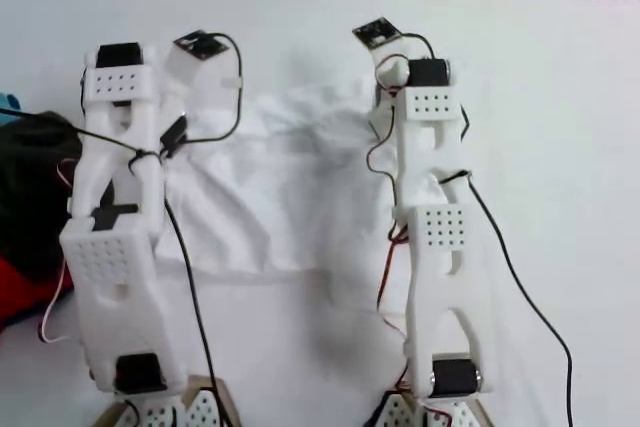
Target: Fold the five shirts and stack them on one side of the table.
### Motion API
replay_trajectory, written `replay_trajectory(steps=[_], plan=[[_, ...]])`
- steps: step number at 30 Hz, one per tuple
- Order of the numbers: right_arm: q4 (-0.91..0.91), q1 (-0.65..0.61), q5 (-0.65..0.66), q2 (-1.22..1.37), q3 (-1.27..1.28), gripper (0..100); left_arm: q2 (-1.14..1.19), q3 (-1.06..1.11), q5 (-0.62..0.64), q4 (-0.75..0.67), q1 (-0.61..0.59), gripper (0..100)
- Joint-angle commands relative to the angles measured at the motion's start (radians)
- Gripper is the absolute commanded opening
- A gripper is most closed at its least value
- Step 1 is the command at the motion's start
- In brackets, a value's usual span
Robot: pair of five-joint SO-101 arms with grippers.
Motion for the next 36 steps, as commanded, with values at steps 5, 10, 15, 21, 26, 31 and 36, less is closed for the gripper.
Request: replay_trajectory(steps=[5, 10, 15, 21, 26, 31, 36], plan=[[0.012, 0.002, 0.008, -0.015, -0.081, 2.1, -0.077, -0.033, 0.006, 0.009, 0.005, 3], [0.010, 0.001, 0.008, -0.059, -0.078, 2.1, -0.075, -0.033, 0.006, 0.009, 0.005, 3], [0.013, -0.015, 0.009, -0.044, -0.077, 14.6, -0.075, -0.033, 0.006, 0.003, 0.006, 3], [0.007, -0.015, 0.009, -0.004, -0.077, 7.0, -0.075, -0.033, 0.006, 0.005, 0.005, 3], [0.007, -0.013, 0.009, 0.012, -0.077, 11.1, -0.075, -0.036, 0.006, 0.006, 0.005, 3], [0.001, -0.008, 0.009, 0.045, -0.078, 10.5, -0.075, -0.035, 0.006, 0.009, 0.005, 3], [-0.007, -0.005, 0.003, 0.013, -0.083, 2.3, -0.075, -0.033, 0.006, 0.009, 0.002, 3]])
